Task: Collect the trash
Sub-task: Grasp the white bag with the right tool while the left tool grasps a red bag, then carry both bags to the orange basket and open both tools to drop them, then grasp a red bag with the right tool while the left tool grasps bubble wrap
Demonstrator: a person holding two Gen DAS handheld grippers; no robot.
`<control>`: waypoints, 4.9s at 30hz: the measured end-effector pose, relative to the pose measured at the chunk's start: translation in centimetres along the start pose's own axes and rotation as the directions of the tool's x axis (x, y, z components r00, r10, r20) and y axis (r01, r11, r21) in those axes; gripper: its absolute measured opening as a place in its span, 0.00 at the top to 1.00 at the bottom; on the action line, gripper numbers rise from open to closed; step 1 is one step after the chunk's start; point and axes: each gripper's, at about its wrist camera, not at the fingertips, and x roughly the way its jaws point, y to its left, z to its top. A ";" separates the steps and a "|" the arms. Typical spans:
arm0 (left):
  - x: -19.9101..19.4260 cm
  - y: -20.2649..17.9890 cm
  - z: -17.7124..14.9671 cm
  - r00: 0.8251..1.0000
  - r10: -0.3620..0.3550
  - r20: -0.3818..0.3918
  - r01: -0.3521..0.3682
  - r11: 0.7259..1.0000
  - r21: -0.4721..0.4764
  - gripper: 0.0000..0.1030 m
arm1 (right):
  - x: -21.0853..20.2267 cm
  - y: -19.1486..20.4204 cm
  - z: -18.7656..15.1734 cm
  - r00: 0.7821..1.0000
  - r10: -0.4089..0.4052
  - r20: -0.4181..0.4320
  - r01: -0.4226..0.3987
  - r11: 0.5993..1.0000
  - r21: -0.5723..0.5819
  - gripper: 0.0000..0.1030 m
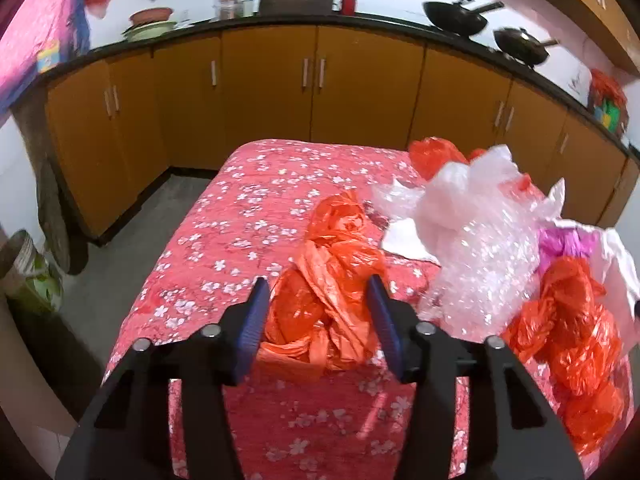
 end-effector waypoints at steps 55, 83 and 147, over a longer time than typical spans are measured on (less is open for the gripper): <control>-17.0 -18.8 -1.6 0.960 -0.233 0.156 0.193 0.953 0.235 0.85 | -10.3 -10.9 -0.9 0.975 -0.198 0.099 0.192 0.979 0.065 0.97; -13.8 -42.1 -12.9 0.839 -0.521 -0.155 0.537 0.749 0.389 0.85 | -14.1 -31.2 -11.0 0.892 -0.450 -0.033 0.443 0.858 0.261 0.97; -10.1 -14.4 -3.4 0.989 -0.121 0.086 0.108 0.984 0.144 0.54 | -6.0 -4.9 -1.9 0.987 0.150 -0.052 -0.151 0.988 -0.025 0.62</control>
